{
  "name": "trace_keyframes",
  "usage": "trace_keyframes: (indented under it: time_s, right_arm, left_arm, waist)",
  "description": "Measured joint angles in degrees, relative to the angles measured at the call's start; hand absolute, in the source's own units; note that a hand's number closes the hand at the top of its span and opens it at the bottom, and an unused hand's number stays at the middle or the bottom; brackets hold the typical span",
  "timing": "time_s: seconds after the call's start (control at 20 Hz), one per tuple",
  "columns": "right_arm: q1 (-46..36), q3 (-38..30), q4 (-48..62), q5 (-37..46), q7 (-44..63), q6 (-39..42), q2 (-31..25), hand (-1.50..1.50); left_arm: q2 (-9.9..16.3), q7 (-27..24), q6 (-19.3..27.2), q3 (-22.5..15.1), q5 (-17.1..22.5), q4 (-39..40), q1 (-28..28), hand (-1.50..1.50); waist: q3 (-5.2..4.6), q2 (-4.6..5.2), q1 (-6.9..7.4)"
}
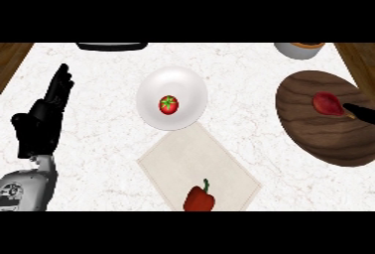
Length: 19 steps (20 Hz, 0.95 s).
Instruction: Pick the pear from the placemat and place it in the bowl
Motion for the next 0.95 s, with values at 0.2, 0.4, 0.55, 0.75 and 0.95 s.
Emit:
trace_keyframes:
  time_s: [0.2,0.4,0.55,0.75,0.95]
  right_arm:
    - [6.8,-1.9,-5.8,-4.7,-2.4,6.1,0.6,-1.50]
    - [15.0,-2.4,-15.1,-8.6,-1.8,12.5,1.0,-1.50]
    - [22.3,-2.5,-22.1,-10.9,-2.5,16.2,2.6,-1.50]
    - [30.6,-2.5,-31.4,-13.1,-3.0,18.9,5.3,-1.50]
    - [36.5,-3.1,-39.0,-14.5,-1.8,20.4,6.8,-1.50]
  left_arm:
    - [-1.3,-0.2,0.9,-0.9,-1.3,-1.5,1.9,0.00]
    - [-0.8,0.8,0.5,0.0,-1.0,-2.1,1.9,0.00]
    - [-0.8,0.0,0.3,0.4,-1.1,-1.1,1.7,0.00]
    - [-1.4,0.1,0.1,0.2,-1.4,-1.2,1.5,0.00]
    - [-2.0,0.6,0.0,0.1,-2.2,-2.1,1.9,0.00]
  waist:
    - [-0.06,-0.25,-0.71]
    - [-0.12,-0.40,-1.20]
    - [-0.14,-0.39,-1.37]
    - [-0.11,-0.29,-1.13]
    - [-0.07,-0.21,-0.83]
